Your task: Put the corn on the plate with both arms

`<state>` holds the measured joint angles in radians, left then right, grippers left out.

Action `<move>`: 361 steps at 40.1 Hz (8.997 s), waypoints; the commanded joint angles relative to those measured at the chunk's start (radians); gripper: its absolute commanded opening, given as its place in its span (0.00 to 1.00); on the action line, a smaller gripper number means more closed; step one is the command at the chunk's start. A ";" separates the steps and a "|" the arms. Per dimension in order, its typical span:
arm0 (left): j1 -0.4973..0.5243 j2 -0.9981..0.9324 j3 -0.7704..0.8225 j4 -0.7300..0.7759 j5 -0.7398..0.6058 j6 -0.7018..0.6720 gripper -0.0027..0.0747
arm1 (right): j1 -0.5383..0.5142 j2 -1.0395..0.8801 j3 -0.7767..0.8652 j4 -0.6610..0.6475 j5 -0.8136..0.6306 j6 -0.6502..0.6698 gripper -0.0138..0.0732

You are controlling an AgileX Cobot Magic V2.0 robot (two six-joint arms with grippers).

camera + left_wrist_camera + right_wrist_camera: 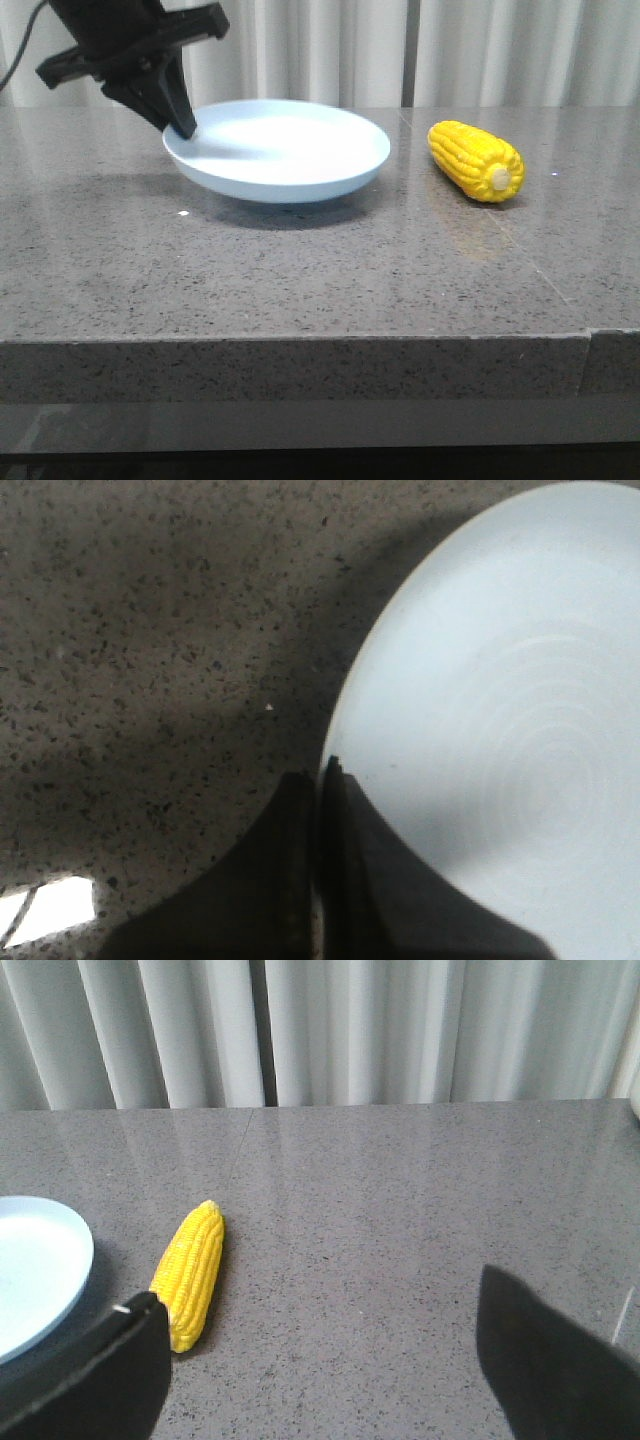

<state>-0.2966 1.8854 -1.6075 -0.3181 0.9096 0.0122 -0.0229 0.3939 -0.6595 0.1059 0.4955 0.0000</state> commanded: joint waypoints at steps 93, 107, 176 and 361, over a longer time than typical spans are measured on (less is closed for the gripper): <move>-0.008 -1.799 1.196 0.534 -0.490 -0.228 0.01 | -0.007 0.192 -0.105 0.066 -0.099 -0.011 0.90; -0.008 -1.799 1.196 0.534 -0.490 -0.228 0.01 | 0.001 0.723 -0.392 0.200 0.059 -0.011 0.90; -0.008 -1.799 1.196 0.534 -0.490 -0.228 0.01 | 0.459 1.327 -0.855 0.482 0.044 -0.011 0.27; 0.236 -1.910 1.615 0.275 -0.822 0.005 0.01 | 0.275 -0.212 0.263 0.027 -0.137 -0.011 0.08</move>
<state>-0.0631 -0.0042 0.0063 -0.0361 0.1725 0.0194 0.2578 0.1718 -0.3710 0.1405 0.4445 0.0000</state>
